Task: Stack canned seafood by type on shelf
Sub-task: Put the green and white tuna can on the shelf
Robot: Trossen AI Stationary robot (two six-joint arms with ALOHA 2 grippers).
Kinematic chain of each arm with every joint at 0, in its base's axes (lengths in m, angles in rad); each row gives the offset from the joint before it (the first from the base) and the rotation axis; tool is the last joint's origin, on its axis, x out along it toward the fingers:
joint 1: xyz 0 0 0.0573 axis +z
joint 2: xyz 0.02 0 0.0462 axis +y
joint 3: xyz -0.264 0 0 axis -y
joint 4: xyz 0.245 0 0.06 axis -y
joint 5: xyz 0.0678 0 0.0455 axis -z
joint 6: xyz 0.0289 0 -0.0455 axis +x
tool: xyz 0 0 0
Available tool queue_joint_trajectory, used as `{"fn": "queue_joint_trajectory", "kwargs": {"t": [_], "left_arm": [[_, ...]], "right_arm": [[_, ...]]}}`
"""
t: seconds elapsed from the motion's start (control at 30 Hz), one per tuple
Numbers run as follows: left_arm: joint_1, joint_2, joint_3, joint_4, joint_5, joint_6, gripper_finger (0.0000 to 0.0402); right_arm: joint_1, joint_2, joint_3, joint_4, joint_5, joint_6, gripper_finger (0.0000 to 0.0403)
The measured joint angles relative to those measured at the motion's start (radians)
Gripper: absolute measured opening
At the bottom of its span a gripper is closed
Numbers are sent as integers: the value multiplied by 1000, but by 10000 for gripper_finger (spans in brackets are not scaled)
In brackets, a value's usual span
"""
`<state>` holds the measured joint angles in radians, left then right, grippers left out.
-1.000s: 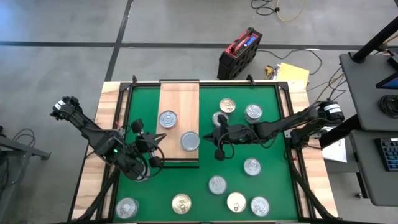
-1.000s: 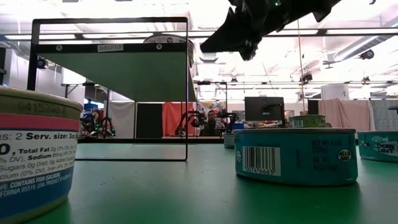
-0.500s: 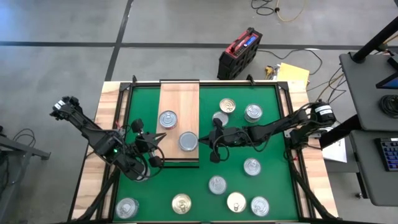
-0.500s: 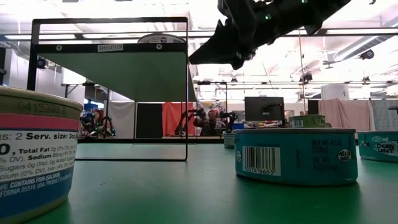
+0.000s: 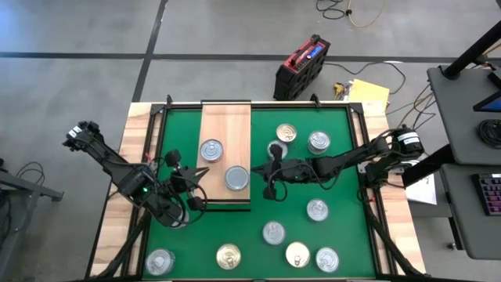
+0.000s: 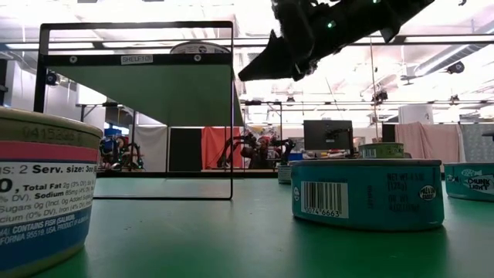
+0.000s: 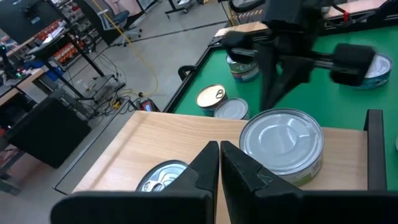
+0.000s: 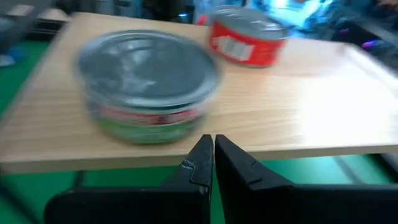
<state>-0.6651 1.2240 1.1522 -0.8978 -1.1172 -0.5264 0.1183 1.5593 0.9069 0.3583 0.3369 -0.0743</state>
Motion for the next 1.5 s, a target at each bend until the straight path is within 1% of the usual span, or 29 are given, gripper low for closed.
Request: {"fn": "queue_joint_trajectory", "kwargs": {"t": [0.1, 0.17, 0.33, 0.43, 0.5, 0.77, 0.93, 1.4, 1.5], "left_arm": [[0, -7, 0, 0, 0, 12, 0], [0, -12, 0, 0, 0, 12, 0], [0, -16, 0, 0, 0, 26, 0], [0, -16, 0, 0, -1, 26, 0], [0, -16, 0, 0, -1, 26, 0], [0, -16, 0, 6, -3, 38, 0], [0, -16, 0, 8, -2, 38, 0], [0, -16, 0, 16, -1, 36, 0], [0, -16, 0, 16, -1, 36, 0]], "right_arm": [[-44, 0, 4, 1, -14, -30, 9], [-80, 0, 17, 7, -80, -41, 9], [-162, 6, 62, 15, -296, -41, 9], [-187, 13, 85, 18, -387, -41, 9], [-194, 26, 96, 25, -417, -40, 9], [-193, 106, 154, 12, -427, -57, 9], [-193, 114, 168, 12, -502, -50, 9], [-168, 113, 168, -5, -520, -50, 9], [-168, 113, 168, -6, -487, -50, 9]]}}
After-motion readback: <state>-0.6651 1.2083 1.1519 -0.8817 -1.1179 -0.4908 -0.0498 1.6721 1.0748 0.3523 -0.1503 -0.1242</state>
